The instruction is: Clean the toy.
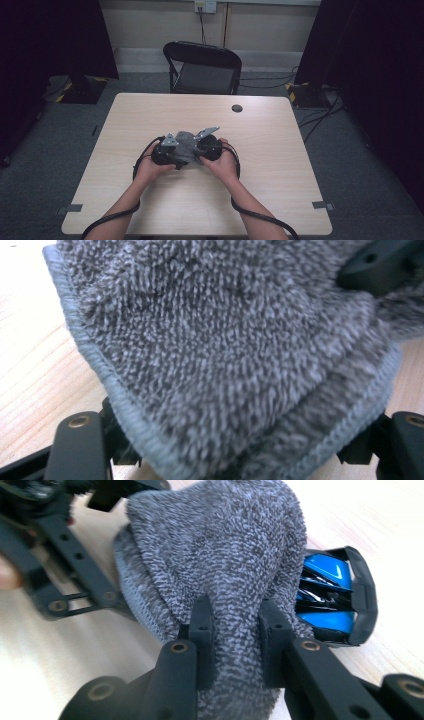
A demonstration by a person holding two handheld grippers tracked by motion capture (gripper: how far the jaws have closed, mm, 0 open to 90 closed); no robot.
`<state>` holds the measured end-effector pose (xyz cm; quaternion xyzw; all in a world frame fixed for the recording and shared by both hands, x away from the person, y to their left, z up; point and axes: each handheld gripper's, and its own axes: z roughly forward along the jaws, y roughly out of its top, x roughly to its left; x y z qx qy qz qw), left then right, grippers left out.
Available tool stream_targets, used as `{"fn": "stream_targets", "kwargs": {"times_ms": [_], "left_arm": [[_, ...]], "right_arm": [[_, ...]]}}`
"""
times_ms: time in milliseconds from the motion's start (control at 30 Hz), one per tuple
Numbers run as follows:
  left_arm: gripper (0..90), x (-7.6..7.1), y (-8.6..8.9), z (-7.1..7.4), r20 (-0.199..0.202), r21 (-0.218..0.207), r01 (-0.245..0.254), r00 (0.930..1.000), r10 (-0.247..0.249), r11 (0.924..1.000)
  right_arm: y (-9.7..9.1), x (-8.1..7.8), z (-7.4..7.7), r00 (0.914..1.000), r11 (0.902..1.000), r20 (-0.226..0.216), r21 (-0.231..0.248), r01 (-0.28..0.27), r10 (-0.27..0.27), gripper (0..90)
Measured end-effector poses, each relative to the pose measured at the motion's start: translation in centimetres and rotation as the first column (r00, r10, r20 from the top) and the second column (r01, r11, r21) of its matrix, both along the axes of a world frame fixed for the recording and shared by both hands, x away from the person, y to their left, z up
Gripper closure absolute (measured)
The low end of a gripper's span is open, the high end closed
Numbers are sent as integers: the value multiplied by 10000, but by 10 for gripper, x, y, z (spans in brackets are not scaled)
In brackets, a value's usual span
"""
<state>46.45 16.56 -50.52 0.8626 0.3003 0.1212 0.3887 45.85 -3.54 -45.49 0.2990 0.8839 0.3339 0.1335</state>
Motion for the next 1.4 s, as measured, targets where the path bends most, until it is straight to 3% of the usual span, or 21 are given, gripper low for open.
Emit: {"fn": "stream_targets", "kwargs": {"times_ms": [400, 667, 1067, 1400], "left_arm": [[258, 0, 0, 0, 21, 16, -3, 10000, 3, 10000], [258, 0, 0, 0, 27, 23, 4, 10000, -4, 10000], [258, 1, 0, 0, 23, -15, 51, 10000, -51, 10000], [258, 1, 0, 0, 13, -18, 46, 10000, -46, 10000]], "right_arm": [[-7, 11, 1, 9993, 9985, 134, -419, 347, -342, 735], [-25, 23, 3, 9948, 9938, 110, -464, 1013, -1009, 735], [-56, 45, 2, 9787, 9789, -160, -45, 2045, -2046, 734], [-65, 52, -1, 9669, 9669, -189, -232, 2542, -2546, 733]]}}
